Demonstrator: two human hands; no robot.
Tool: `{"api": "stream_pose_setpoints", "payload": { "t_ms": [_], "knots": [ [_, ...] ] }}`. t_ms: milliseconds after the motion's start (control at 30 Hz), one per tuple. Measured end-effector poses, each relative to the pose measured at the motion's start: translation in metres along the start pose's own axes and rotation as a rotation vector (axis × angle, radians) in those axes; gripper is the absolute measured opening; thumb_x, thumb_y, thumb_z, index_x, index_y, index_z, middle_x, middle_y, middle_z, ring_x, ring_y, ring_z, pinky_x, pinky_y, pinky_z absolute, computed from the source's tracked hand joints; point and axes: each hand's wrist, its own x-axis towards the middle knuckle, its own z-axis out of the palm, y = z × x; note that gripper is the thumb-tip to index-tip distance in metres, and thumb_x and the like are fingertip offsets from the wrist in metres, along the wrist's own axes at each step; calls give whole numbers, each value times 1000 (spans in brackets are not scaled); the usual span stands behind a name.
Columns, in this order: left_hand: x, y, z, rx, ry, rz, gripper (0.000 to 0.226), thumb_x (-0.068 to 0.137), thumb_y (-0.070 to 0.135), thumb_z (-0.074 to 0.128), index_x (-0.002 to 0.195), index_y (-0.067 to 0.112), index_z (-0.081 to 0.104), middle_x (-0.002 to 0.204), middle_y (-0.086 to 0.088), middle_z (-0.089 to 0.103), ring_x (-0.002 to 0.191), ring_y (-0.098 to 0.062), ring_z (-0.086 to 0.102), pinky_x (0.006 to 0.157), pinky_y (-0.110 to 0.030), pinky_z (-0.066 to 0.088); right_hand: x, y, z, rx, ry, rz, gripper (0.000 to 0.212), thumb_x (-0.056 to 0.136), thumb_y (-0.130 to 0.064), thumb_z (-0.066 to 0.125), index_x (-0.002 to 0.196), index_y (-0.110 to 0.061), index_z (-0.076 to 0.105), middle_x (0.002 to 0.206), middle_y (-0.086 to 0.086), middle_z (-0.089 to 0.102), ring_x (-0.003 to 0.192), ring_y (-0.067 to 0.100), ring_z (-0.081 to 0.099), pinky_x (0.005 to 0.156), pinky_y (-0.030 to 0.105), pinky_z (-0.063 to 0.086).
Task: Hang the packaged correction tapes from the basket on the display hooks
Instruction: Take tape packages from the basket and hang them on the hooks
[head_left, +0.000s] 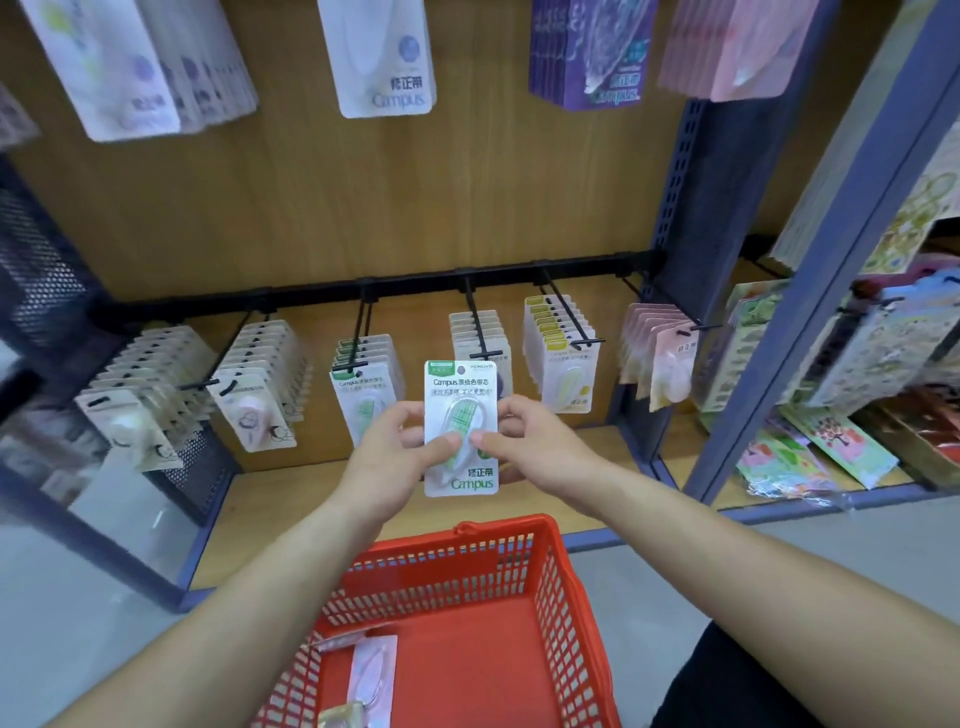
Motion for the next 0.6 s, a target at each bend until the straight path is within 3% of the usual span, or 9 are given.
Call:
{"api": "stream_pose_setpoints", "payload": {
  "t_ms": [67, 133, 233, 400, 600],
  "knots": [
    [-6, -3, -15, 54, 30, 36, 29, 91, 13, 75, 118, 15, 63, 99, 1, 80, 93, -21, 77, 89, -41, 59, 2, -3, 14, 1, -10, -15, 26, 98, -17, 66, 121, -7, 57, 114, 9, 74, 99, 23, 75, 65, 28, 61],
    [-10, -7, -37, 233, 97, 103, 25, 89, 19, 78, 111, 21, 68, 97, 5, 79, 92, -12, 75, 87, -31, 59, 10, -1, 31, -34, -1, -20, 23, 98, -17, 67, 118, -10, 59, 111, 9, 75, 98, 24, 75, 71, 39, 64],
    [-17, -13, -75, 490, 147, 125, 32, 87, 36, 78, 115, 26, 65, 109, 11, 73, 96, -6, 69, 94, -35, 56, 27, 7, 60, -115, 24, 1, 14, 98, -19, 66, 110, -18, 61, 106, 5, 75, 96, 22, 75, 82, 50, 62],
    [-33, -20, -128, 845, 182, 103, 46, 89, 42, 73, 130, 26, 62, 126, 7, 69, 113, -13, 65, 101, -35, 51, 60, 7, 100, -158, 84, -8, 10, 100, -22, 63, 110, -21, 61, 105, -6, 73, 95, 17, 73, 87, 49, 60],
    [-32, -19, -152, 868, 156, 133, 43, 90, 43, 70, 130, 29, 62, 130, 8, 67, 118, -12, 62, 105, -37, 50, 90, 11, 118, -146, 166, -15, 15, 102, -24, 59, 116, -20, 62, 109, -8, 72, 98, 12, 70, 89, 44, 59]
  ]
}}
